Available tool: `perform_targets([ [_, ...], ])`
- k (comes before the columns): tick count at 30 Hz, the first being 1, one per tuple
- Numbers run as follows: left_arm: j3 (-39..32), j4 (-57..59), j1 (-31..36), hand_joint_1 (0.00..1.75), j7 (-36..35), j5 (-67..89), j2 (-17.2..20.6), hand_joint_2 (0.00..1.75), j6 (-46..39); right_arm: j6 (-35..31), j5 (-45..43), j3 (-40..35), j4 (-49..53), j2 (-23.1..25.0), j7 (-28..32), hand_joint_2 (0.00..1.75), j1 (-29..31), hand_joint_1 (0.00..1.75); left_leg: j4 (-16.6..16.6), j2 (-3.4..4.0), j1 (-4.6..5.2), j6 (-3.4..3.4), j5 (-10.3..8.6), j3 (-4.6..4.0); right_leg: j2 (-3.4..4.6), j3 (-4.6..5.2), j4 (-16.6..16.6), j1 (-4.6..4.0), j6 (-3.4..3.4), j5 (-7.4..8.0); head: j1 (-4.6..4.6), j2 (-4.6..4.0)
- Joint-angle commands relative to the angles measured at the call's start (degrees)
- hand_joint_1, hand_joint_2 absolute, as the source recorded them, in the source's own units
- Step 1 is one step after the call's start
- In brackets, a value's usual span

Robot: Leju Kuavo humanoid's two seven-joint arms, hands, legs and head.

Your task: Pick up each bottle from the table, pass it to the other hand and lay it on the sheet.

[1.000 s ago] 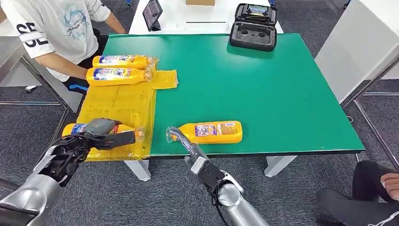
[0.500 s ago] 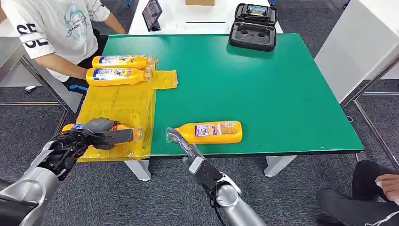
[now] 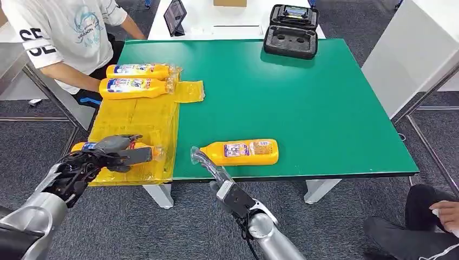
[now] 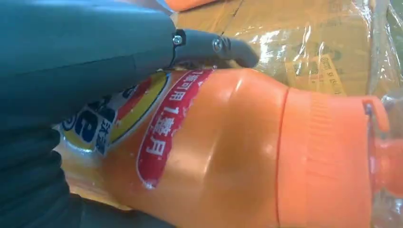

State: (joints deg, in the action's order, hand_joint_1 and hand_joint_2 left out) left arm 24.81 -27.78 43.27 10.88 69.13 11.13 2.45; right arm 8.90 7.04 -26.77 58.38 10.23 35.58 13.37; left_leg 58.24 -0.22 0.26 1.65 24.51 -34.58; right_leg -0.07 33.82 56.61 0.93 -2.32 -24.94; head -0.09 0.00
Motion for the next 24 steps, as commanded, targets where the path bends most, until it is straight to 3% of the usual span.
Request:
perform_targets([
  [1,0.97,3.18,-2.0,0.0,-0.91,0.05,0.56,1.75,-0.75,-0.57,-0.36,0.01,-3.52,-0.45,-0.67,0.0,1.19,0.0,-0.12,0.16,-0.04,-0.1,0.07,0.31,0.14,-0.27,-0.13,-0.05,0.09,-0.02,0.02,0.0],
  [10,0.83,2.45,-1.93,0.0,-0.08,-0.19,1.27,1.75,-0.17,-0.2,-0.38,-0.02,-3.9,-0.5,-0.62,0.0,1.05,0.0,-0.12,0.2,-0.09,-0.13,0.06,0.35,0.19,-0.31,-0.15,-0.09,0.12,0.02,0.02,0.0],
  [11,0.76,2.5,-1.74,0.0,0.49,-0.42,1.47,0.0,0.37,-0.29,-0.39,0.04,-4.21,-0.46,-0.62,0.0,1.21,0.0,-0.11,0.15,-0.04,-0.09,0.04,0.31,0.14,-0.25,-0.1,-0.04,0.08,0.01,0.02,0.0],
  [16,1.12,3.09,-0.49,0.0,4.32,-1.84,1.58,0.0,3.44,1.94,-1.75,0.13,-5.31,-0.64,0.51,0.0,1.28,0.0,-0.09,0.12,-0.07,-0.12,0.04,0.37,0.1,-0.33,-0.12,-0.08,0.1,-0.01,0.0,0.0],
  [24,1.34,3.28,0.94,0.0,4.7,-2.33,0.57,0.0,3.11,1.25,-1.72,0.5,-5.83,-0.31,0.33,0.0,1.97,0.0,-0.04,0.02,-0.09,-0.14,-0.01,0.29,0.01,-0.31,-0.08,-0.09,0.11,0.01,0.02,0.0],
])
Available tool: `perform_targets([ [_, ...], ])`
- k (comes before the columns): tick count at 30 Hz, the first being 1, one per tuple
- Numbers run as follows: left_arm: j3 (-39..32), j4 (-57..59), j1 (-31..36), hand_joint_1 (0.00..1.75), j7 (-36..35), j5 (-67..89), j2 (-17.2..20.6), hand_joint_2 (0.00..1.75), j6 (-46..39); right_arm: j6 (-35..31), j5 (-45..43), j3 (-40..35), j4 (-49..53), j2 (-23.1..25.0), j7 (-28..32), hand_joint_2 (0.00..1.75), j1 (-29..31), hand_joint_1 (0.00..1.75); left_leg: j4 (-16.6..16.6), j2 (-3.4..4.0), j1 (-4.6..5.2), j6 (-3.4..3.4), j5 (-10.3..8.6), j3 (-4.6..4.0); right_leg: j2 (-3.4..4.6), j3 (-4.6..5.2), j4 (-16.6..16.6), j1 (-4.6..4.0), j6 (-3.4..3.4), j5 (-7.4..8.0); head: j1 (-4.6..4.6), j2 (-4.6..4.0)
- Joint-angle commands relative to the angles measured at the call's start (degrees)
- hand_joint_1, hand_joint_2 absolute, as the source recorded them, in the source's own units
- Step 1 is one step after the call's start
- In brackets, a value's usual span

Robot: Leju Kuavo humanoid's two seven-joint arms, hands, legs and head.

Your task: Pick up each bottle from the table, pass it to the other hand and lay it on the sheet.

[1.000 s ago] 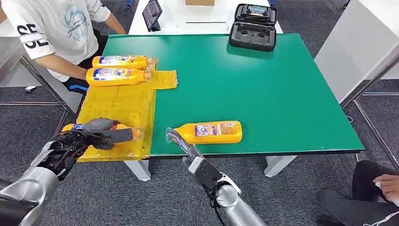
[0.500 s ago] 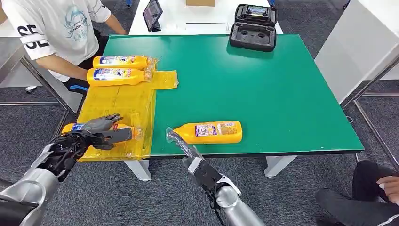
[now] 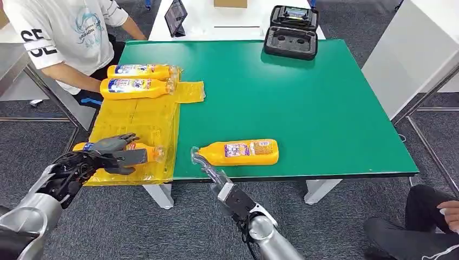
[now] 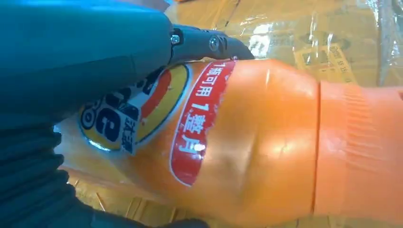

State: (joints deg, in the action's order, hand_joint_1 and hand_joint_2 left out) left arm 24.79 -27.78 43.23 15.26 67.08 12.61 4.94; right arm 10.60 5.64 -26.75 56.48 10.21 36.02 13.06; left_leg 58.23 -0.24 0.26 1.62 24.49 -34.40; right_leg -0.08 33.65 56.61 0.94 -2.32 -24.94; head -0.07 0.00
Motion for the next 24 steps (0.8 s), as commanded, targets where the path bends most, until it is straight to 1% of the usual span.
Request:
perform_targets([
  [1,1.36,3.28,0.97,0.0,0.33,-0.28,-0.91,0.0,0.62,-0.45,-0.33,0.48,-3.92,-0.29,-0.11,0.0,2.28,0.0,-0.03,0.02,-0.07,-0.09,0.01,0.1,0.0,-0.12,-0.06,-0.07,0.09,0.0,0.0,0.0],
  [8,1.37,3.34,0.91,0.0,0.33,-0.31,-0.91,0.0,0.6,-0.5,-0.34,0.52,-3.89,-0.26,-0.16,0.0,2.3,0.0,-0.03,0.02,-0.03,-0.06,0.01,0.07,0.01,-0.08,-0.04,-0.04,0.06,0.0,0.0,0.0],
  [12,1.41,3.74,2.19,0.0,1.15,-1.2,-1.38,0.0,1.05,-0.92,-1.14,1.41,-4.63,-0.07,-1.82,0.0,2.84,0.0,0.0,-0.01,-0.05,-0.06,-0.01,0.02,-0.02,-0.04,-0.03,-0.05,0.06,0.01,0.0,0.0],
  [19,1.39,2.65,1.2,0.0,3.31,-3.55,-1.02,0.0,0.66,-1.45,-1.32,1.94,-4.49,-0.46,-3.05,0.0,0.88,0.0,-0.04,-0.04,-0.08,-0.09,0.02,0.12,-0.05,-0.16,-0.1,-0.08,0.08,-0.02,0.0,0.0],
  [24,0.52,1.59,0.23,0.0,4.0,-5.49,-0.73,0.0,-0.76,-2.05,-0.9,2.49,-2.65,-0.92,-3.99,0.0,-1.53,0.0,-0.08,-0.03,-0.06,-0.09,0.03,0.17,-0.05,-0.2,-0.11,-0.07,0.08,-0.04,0.0,0.0],
])
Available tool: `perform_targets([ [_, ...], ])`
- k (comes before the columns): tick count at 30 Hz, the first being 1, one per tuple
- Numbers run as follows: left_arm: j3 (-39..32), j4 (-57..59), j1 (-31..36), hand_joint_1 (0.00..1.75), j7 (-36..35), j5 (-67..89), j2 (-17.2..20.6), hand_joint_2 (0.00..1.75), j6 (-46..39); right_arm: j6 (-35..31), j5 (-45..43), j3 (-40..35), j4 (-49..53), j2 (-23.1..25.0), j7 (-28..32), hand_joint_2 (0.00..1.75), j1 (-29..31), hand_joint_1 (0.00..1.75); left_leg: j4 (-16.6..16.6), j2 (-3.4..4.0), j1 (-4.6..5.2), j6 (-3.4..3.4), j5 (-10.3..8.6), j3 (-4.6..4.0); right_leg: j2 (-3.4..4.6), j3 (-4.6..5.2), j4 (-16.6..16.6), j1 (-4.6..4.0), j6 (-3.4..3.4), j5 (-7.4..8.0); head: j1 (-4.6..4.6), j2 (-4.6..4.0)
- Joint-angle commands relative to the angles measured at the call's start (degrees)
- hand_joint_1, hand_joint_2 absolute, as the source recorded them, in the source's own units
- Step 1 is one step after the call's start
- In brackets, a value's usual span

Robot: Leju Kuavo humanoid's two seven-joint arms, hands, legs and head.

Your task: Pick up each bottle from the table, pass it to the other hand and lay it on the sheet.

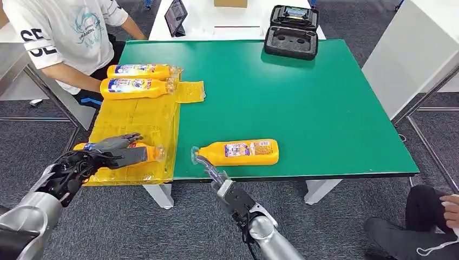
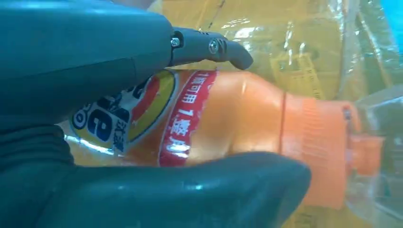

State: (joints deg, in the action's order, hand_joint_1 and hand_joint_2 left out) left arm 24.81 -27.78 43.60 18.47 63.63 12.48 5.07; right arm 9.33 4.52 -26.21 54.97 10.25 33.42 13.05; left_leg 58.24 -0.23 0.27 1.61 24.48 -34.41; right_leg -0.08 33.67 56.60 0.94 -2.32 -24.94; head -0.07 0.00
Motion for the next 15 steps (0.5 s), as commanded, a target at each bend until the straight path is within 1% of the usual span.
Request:
perform_targets([
  [1,0.0,1.29,-0.04,0.0,1.3,-2.93,-0.73,0.0,-1.11,-0.64,0.33,2.11,-0.99,-0.93,-1.93,0.0,-1.83,0.0,-0.06,-0.03,-0.1,-0.11,0.05,0.19,-0.05,-0.23,-0.11,-0.1,0.11,-0.05,0.0,0.0],
  [3,-1.35,0.53,-0.09,0.0,1.98,-4.76,-1.07,0.0,-1.59,-0.93,0.39,2.58,-1.06,-0.78,-2.0,0.0,-2.02,0.0,-0.03,-0.03,-0.11,-0.11,0.05,0.12,-0.05,-0.18,-0.09,-0.11,0.11,-0.04,0.0,0.0],
  [5,-3.38,-0.91,-0.27,0.0,2.14,-7.38,-2.13,0.0,-4.19,-0.71,0.75,2.95,-0.48,-0.71,-2.16,0.0,-2.49,0.0,-0.02,-0.03,-0.09,-0.1,0.03,0.08,-0.05,-0.12,-0.06,-0.09,0.09,-0.03,0.0,0.0],
  [6,-4.01,-2.23,-0.68,0.0,3.25,-8.06,-2.79,0.0,-7.93,-0.58,1.03,3.04,0.02,-0.72,-2.1,0.0,-2.79,0.0,-0.01,-0.1,-0.11,-0.09,0.02,0.05,-0.12,-0.11,-0.07,-0.11,0.09,-0.03,0.0,0.0],
  [7,-5.13,-2.84,-0.89,0.0,3.06,-9.13,-3.5,0.0,-9.62,-0.53,1.07,3.07,0.28,-0.69,-2.11,0.0,-2.93,0.0,0.01,-0.12,-0.13,-0.11,0.02,0.05,-0.14,-0.14,-0.08,-0.13,0.1,-0.04,0.0,0.0],
  [9,-7.42,-5.71,-2.03,0.0,4.99,-11.29,-4.87,0.0,-18.12,-0.4,1.38,2.9,0.81,-0.58,-1.94,0.0,-3.13,0.0,0.04,-0.18,-0.12,-0.09,0.03,-0.01,-0.21,-0.08,-0.06,-0.12,0.09,-0.06,0.0,0.0],
  [10,-9.63,-7.74,-2.87,0.0,6.36,-13.53,-6.03,0.0,-23.61,-0.34,1.47,2.68,0.95,-0.47,-1.87,0.0,-3.1,0.0,0.0,-0.2,-0.07,-0.07,0.0,-0.03,-0.21,-0.04,-0.05,-0.08,0.06,-0.05,0.0,0.0],
  [13,-12.41,-12.69,-4.87,0.0,10.1,-17.83,-7.29,0.0,-30.63,-0.47,1.56,1.85,-0.11,-0.15,-1.77,0.0,-2.17,0.0,0.0,-0.1,-0.03,-0.04,0.0,-0.11,-0.12,0.06,-0.04,-0.03,0.04,-0.03,0.0,0.0],
  [14,-13.79,-14.73,-5.91,0.0,11.98,-19.17,-7.75,0.0,-35.56,-0.43,1.41,1.53,-0.69,-0.03,-1.52,0.0,-1.59,0.0,0.0,-0.05,-0.06,-0.06,0.04,-0.06,-0.06,0.0,-0.06,-0.07,0.06,-0.04,0.02,0.0],
  [15,-13.94,-15.21,-6.23,0.0,12.59,-19.42,-7.78,0.0,-36.63,-0.4,1.37,1.39,-0.88,-0.01,-1.44,0.0,-1.41,0.0,0.01,0.0,-0.04,-0.06,0.03,-0.1,-0.02,0.06,-0.04,-0.04,0.05,-0.02,0.02,0.0],
])
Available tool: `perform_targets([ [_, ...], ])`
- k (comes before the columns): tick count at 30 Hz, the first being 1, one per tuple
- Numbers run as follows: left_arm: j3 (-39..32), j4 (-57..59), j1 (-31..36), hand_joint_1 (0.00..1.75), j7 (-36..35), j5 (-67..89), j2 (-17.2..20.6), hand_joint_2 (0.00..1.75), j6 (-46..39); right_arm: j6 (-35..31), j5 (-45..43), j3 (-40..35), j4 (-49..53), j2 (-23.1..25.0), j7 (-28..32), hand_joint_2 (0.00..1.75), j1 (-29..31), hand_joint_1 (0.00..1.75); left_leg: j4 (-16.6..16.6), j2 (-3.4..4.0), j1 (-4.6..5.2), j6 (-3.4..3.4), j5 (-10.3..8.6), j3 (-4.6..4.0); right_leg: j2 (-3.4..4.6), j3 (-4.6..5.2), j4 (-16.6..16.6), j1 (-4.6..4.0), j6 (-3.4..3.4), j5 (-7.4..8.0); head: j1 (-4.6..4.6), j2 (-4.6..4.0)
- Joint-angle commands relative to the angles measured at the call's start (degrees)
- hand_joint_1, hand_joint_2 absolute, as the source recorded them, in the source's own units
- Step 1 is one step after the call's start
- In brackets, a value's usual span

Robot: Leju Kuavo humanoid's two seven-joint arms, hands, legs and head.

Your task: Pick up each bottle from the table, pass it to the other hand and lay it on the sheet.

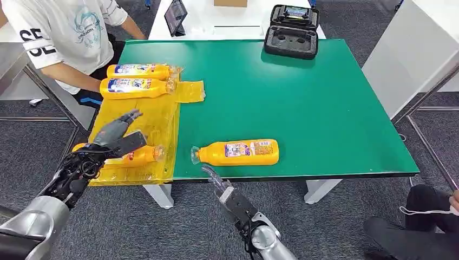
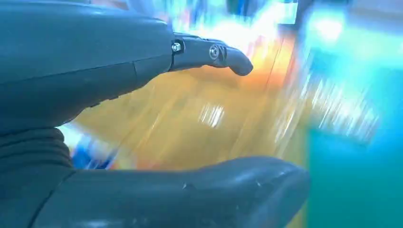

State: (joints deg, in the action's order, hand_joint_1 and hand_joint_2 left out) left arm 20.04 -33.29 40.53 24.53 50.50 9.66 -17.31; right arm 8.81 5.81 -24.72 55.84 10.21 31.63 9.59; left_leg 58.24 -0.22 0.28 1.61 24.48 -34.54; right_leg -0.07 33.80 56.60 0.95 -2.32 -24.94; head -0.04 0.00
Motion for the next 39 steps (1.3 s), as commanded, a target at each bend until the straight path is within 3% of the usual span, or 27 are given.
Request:
perform_targets([
  [1,-9.15,-9.79,-3.39,0.0,6.6,-6.38,-4.93,0.0,-14.38,0.09,0.08,-0.14,-1.83,0.1,0.32,0.0,2.18,0.0,-0.02,-0.07,-0.08,-0.09,0.04,0.09,-0.09,-0.17,-0.07,-0.08,0.08,-0.05,-0.02,0.0],
  [12,-9.05,-9.94,-3.69,0.0,6.8,-6.76,-4.69,0.0,-14.48,0.08,-0.07,-0.18,-2.21,0.1,0.44,0.0,2.39,0.0,0.01,0.03,-0.12,-0.1,0.05,0.06,0.01,-0.09,-0.06,-0.13,0.1,-0.02,-0.02,0.0],
  [14,-10.97,-11.77,-4.68,0.0,11.56,-10.71,-5.73,0.0,-19.76,-0.27,-0.33,-0.94,-2.49,-0.06,1.15,0.0,2.95,0.0,0.02,-0.01,-0.13,-0.09,0.06,0.06,-0.03,-0.11,-0.06,-0.14,0.1,-0.04,-0.02,0.0],
  [15,-11.34,-12.73,-5.26,0.0,13.2,-11.98,-6.01,1.75,-21.27,-0.51,-0.23,-1.36,-2.51,-0.13,1.4,0.0,3.22,0.0,0.0,0.02,-0.09,-0.07,0.04,0.02,0.01,-0.05,-0.05,-0.1,0.07,-0.02,-0.02,0.0],
  [18,-17.31,-24.32,-10.93,0.0,15.47,-13.26,-9.03,1.75,-22.69,-2.55,0.75,-3.15,-1.05,-1.0,2.61,0.0,3.98,0.0,0.02,0.09,-0.12,-0.09,0.1,0.07,0.07,-0.11,-0.06,-0.12,0.09,-0.04,-0.02,0.0],
  [23,-17.43,-40.07,-21.15,0.0,15.47,-23.08,-12.06,1.75,-22.69,-6.77,2.56,-2.85,5.52,-3.17,1.96,0.0,6.03,0.0,0.0,0.06,-0.01,-0.04,0.05,-0.04,0.05,0.03,-0.03,-0.02,0.03,-0.02,-0.04,0.0],
  [24,-17.6,-42.92,-23.34,0.0,15.47,-24.83,-12.94,1.75,-22.69,-7.21,2.65,-2.68,6.47,-3.96,1.07,1.75,7.07,0.0,0.0,0.14,0.02,-0.03,0.05,-0.03,0.12,0.06,-0.02,0.01,0.03,-0.01,-0.02,0.0],
  [31,-9.49,-49.31,-32.46,0.0,15.47,-45.29,-11.43,1.75,-22.17,-11.97,8.68,-0.71,6.6,-9.11,-4.11,1.75,13.93,0.0,0.0,0.06,0.03,-0.03,0.04,-0.05,0.04,0.05,-0.07,0.01,0.03,0.0,0.0,0.0],
  [39,-11.39,-51.25,-36.08,0.0,15.47,-47.72,-10.77,1.75,-20.59,-11.35,13.97,-1.91,7.01,-12.01,-8.91,1.75,18.31,0.0,0.02,0.08,-0.02,-0.1,0.1,0.07,0.05,-0.06,-0.06,-0.05,0.09,-0.05,-0.04,0.0],
])
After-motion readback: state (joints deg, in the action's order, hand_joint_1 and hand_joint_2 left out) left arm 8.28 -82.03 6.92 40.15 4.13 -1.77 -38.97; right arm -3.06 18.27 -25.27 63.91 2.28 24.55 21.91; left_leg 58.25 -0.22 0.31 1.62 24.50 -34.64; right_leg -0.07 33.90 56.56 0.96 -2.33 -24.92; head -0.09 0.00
